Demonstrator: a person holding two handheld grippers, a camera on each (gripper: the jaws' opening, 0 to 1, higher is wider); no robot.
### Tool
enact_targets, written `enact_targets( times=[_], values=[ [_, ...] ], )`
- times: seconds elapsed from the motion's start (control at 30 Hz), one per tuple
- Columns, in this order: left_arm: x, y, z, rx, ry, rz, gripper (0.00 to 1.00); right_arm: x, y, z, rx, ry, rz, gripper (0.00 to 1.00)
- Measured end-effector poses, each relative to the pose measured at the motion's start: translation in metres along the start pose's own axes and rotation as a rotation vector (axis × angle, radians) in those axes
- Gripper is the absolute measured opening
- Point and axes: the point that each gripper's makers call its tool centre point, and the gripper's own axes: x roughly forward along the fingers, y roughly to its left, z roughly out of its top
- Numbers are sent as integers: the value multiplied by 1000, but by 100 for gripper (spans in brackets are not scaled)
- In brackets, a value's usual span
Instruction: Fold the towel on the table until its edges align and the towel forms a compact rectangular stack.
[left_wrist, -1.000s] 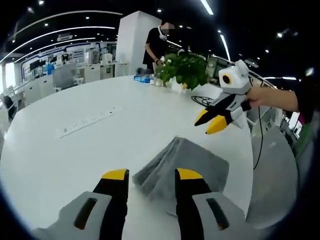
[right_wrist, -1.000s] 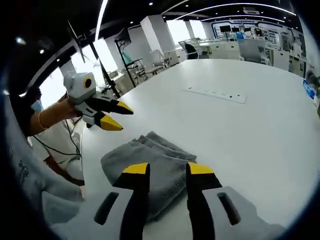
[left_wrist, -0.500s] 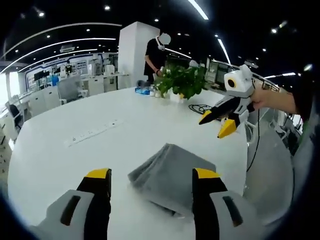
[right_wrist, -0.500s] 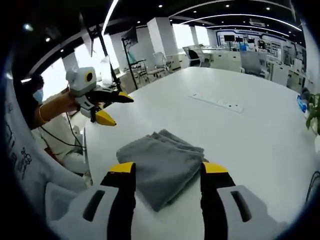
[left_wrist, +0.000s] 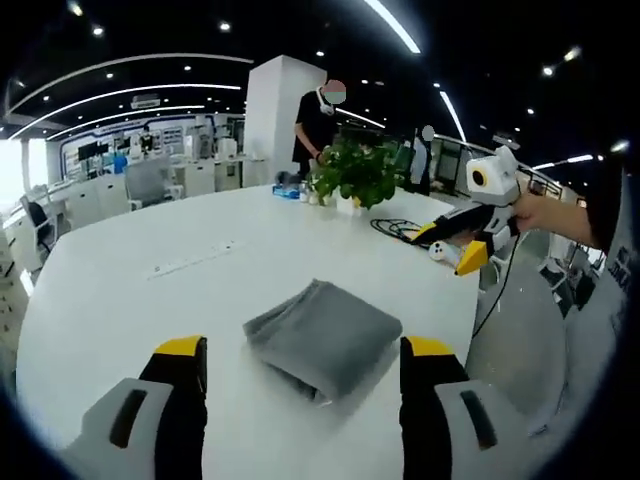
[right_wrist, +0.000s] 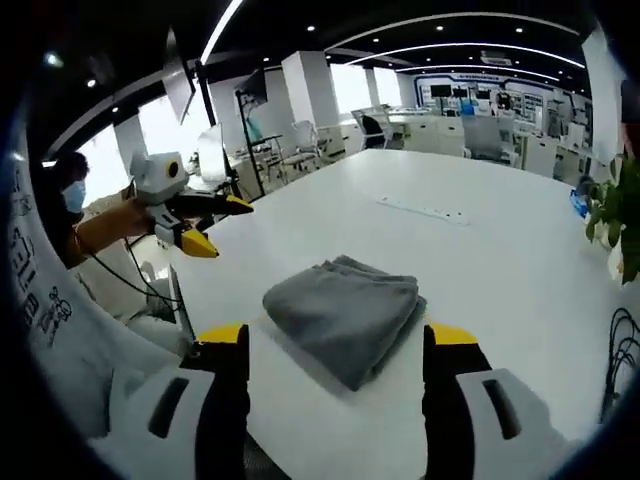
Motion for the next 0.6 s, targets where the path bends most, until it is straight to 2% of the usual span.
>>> enact_targets(
  times=[0.17, 0.3, 0.6],
  values=[
    [-7, -4, -7, 0, 0, -3, 87, -7, 7, -9, 23, -7, -16, 73],
    [-12, -4, -8, -6, -12, 1, 89, -11, 8, -11, 36, -17, -37, 74],
    [-20, -1, -10, 3, 0, 7, 90, -15, 13, -13, 48, -25, -54, 74]
  ],
)
